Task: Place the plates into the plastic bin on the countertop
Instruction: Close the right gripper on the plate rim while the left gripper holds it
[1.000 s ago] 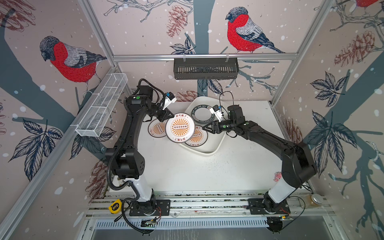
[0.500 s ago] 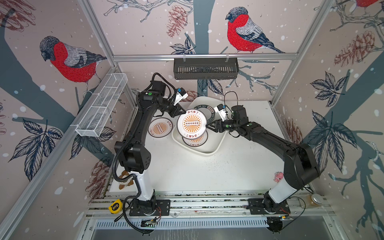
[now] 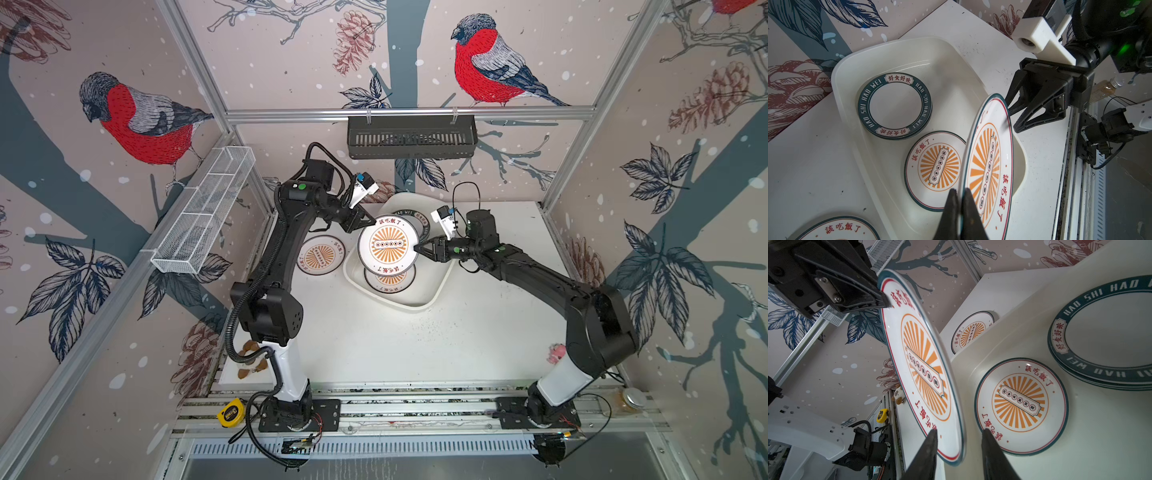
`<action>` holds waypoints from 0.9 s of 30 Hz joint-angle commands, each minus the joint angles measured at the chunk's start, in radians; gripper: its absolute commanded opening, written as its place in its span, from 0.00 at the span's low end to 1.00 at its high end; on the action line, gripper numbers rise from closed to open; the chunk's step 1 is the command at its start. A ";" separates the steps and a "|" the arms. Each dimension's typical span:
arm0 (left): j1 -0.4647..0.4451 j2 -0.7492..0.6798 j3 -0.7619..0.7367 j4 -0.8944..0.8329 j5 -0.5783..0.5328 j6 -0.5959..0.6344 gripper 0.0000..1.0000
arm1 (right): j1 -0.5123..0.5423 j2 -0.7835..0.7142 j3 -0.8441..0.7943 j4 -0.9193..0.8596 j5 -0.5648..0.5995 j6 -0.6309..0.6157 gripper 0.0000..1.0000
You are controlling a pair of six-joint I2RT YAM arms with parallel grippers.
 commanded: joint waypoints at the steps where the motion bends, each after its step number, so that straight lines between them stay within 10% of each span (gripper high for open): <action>1: -0.004 -0.016 -0.005 0.013 0.045 -0.014 0.00 | -0.002 0.007 0.003 0.049 -0.043 0.014 0.33; 18: -0.020 -0.028 -0.015 0.033 0.068 -0.041 0.00 | -0.013 -0.014 -0.028 0.095 -0.079 0.046 0.02; 27: -0.020 -0.065 -0.059 0.123 -0.002 -0.096 0.47 | -0.042 -0.014 -0.026 0.101 -0.079 0.063 0.01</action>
